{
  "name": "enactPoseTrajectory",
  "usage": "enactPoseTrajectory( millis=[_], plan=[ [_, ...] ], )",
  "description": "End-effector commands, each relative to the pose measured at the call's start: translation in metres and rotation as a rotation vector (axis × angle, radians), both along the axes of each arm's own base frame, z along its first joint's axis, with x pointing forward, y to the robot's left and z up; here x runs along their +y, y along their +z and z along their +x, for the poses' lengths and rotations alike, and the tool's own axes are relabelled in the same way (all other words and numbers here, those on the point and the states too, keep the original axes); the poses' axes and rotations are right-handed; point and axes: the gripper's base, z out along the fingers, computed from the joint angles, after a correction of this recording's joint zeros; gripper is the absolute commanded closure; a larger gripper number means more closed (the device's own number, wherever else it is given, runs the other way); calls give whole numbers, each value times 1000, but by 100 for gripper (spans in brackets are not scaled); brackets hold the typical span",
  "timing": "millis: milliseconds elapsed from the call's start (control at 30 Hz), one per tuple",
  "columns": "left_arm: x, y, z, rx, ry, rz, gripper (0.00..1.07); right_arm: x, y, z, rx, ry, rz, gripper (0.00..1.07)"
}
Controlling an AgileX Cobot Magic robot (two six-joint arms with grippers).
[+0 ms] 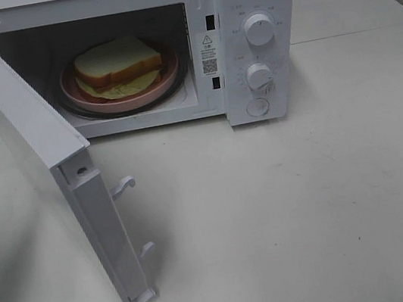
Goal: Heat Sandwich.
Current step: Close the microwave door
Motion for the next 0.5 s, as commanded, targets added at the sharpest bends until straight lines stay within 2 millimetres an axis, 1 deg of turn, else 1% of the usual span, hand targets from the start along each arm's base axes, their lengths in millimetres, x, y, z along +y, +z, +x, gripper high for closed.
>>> enactPoseTrajectory(
  millis=[33, 133, 200, 400, 433, 500],
  plan=[
    [-7, -4, 6, -28, -66, 17, 107, 0, 0, -4, -35, 1, -12, 57],
    [-12, -18, 14, 7, -107, 16, 107, 0, 0, -4, -35, 1, -12, 57],
    [-13, -23, 17, 19, -115, 9, 107, 0, 0, -4, -35, 1, -12, 57],
    [-16, -29, 20, 14, -138, 15, 107, 0, 0, -4, -35, 1, -12, 57],
    [-18, -29, 20, 12, -147, 17, 107, 0, 0, -4, -35, 1, -12, 57],
    [-30, -31, 22, 12, -199, 36, 107, 0, 0, -4, -35, 1, -12, 57]
  ],
)
